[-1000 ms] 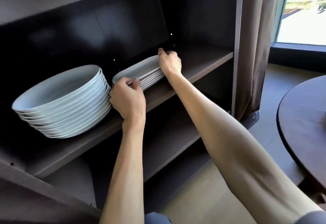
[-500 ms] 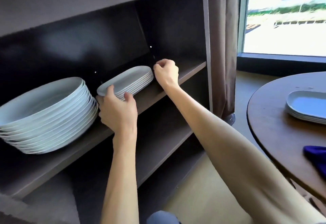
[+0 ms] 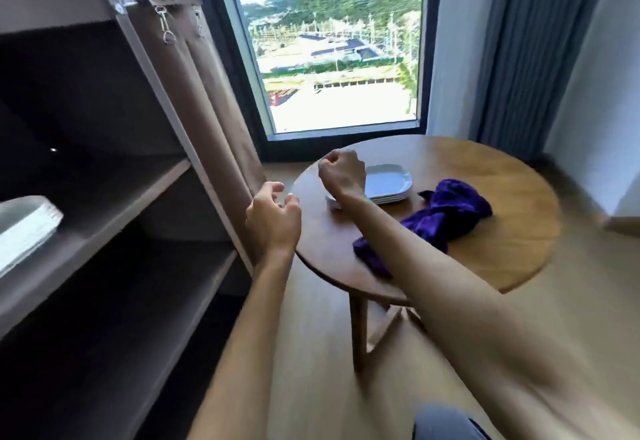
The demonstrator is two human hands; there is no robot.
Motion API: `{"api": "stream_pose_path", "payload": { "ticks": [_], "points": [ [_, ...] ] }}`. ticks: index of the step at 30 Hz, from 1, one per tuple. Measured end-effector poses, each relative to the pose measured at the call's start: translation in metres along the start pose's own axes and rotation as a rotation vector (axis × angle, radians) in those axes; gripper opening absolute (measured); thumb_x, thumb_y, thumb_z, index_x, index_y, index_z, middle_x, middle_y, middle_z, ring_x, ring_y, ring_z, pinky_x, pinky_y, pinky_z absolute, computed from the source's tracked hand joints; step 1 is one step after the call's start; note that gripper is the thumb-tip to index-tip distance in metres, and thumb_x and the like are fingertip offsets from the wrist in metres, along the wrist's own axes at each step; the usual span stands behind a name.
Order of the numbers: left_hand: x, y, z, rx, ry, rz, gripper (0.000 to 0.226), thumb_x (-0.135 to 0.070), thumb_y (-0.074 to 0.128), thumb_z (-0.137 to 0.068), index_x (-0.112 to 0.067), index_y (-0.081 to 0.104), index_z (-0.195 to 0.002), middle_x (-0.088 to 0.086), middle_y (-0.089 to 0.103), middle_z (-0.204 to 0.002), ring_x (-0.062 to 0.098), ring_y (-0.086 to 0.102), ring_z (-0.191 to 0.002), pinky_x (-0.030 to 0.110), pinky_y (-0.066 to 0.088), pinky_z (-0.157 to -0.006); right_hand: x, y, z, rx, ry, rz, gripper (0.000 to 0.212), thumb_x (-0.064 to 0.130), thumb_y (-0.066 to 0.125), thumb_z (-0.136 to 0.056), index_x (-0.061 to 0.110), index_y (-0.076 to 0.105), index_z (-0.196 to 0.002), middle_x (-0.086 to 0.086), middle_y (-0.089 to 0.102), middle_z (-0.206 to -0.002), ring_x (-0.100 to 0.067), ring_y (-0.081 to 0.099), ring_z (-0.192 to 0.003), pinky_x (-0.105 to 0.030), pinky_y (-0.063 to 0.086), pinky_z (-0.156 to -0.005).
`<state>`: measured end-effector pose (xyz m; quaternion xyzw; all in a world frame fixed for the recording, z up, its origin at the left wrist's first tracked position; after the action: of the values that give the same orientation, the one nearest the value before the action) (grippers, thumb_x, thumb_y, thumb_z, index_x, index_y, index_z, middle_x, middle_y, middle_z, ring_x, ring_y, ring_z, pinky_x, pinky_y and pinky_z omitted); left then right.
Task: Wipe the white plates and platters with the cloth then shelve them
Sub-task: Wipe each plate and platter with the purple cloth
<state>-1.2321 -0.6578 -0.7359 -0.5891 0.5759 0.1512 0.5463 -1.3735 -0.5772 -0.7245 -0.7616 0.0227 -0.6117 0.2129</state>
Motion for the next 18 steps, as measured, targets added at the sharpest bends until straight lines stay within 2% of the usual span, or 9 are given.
{"api": "stream_pose_path", "payload": {
  "ticks": [2,4,6,8,10,14,18],
  "points": [
    [0.0,0.037,-0.001,0.097,-0.055,-0.007,0.033,-0.022,0.064,-0.093,-0.011,0.07,-0.123,0.012,0.074,-0.116,0.031,0.067,-0.111,0.036,0.051,-0.096,-0.03,-0.031,-0.004,-0.03,0.062,0.105,0.019,0.013,0.055,-0.085,0.012,0.069,-0.073,-0.008,0.069,-0.079,-0.034,0.062,-0.092,-0.034,0.048,-0.077],
    [0.003,0.069,-0.003,0.166,-0.111,-0.001,0.038,-0.025,0.062,-0.095,-0.009,0.067,-0.129,0.014,0.072,-0.123,0.033,0.064,-0.117,0.036,0.048,-0.098,-0.062,-0.056,-0.002,-0.092,0.13,0.276,0.021,0.018,0.055,-0.085,0.015,0.074,-0.095,-0.014,0.069,-0.111,-0.037,0.053,-0.12,-0.039,0.044,-0.1],
    [0.011,0.092,-0.009,0.193,-0.19,-0.013,0.042,-0.031,0.062,-0.097,-0.007,0.065,-0.131,0.016,0.069,-0.129,0.036,0.061,-0.121,0.039,0.047,-0.1,-0.092,-0.075,0.002,-0.169,0.17,0.488,0.036,0.023,0.057,-0.086,0.019,0.068,-0.12,-0.021,0.048,-0.143,-0.039,0.031,-0.142,-0.045,0.028,-0.117],
    [0.02,0.113,-0.015,0.229,-0.265,-0.026,0.045,-0.037,0.062,-0.096,-0.003,0.066,-0.125,0.02,0.068,-0.127,0.041,0.061,-0.118,0.042,0.048,-0.099,-0.119,-0.09,0.009,-0.219,0.156,0.659,0.049,0.023,0.056,-0.085,0.016,0.059,-0.134,-0.029,0.026,-0.159,-0.042,0.012,-0.151,-0.049,0.017,-0.121],
    [0.023,0.13,-0.02,0.264,-0.307,-0.029,0.044,-0.04,0.064,-0.095,-0.001,0.066,-0.117,0.023,0.068,-0.122,0.043,0.062,-0.113,0.041,0.048,-0.094,-0.139,-0.097,0.014,-0.267,0.111,0.766,0.054,0.024,0.055,-0.084,0.009,0.056,-0.135,-0.029,0.019,-0.162,-0.042,0.006,-0.153,-0.05,0.016,-0.121],
    [0.021,0.145,-0.025,0.242,-0.329,-0.067,0.039,-0.041,0.07,-0.091,-0.007,0.068,-0.11,0.023,0.069,-0.119,0.042,0.064,-0.111,0.04,0.049,-0.092,-0.15,-0.097,0.017,-0.273,0.09,0.794,0.053,0.029,0.05,-0.085,0.004,0.059,-0.131,-0.028,0.02,-0.162,-0.04,0.007,-0.154,-0.05,0.014,-0.121],
    [0.018,0.147,-0.03,0.221,-0.359,-0.081,0.032,-0.025,0.07,-0.088,-0.008,0.07,-0.116,0.023,0.068,-0.122,0.042,0.063,-0.115,0.04,0.051,-0.094,-0.149,-0.095,0.013,-0.253,0.086,0.796,0.049,0.031,0.047,-0.087,0.005,0.063,-0.126,-0.026,0.021,-0.163,-0.039,0.006,-0.154,-0.05,0.01,-0.122]
  ]
}}
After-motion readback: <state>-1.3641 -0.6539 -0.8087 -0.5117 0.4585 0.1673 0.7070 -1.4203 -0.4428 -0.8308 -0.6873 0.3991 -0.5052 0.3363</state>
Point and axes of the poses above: each hand's wrist, its own z-axis away from the middle knuckle, its own y-axis out of the palm, x = y × z, the point moved 4 cm from there along -z, towards the middle knuckle
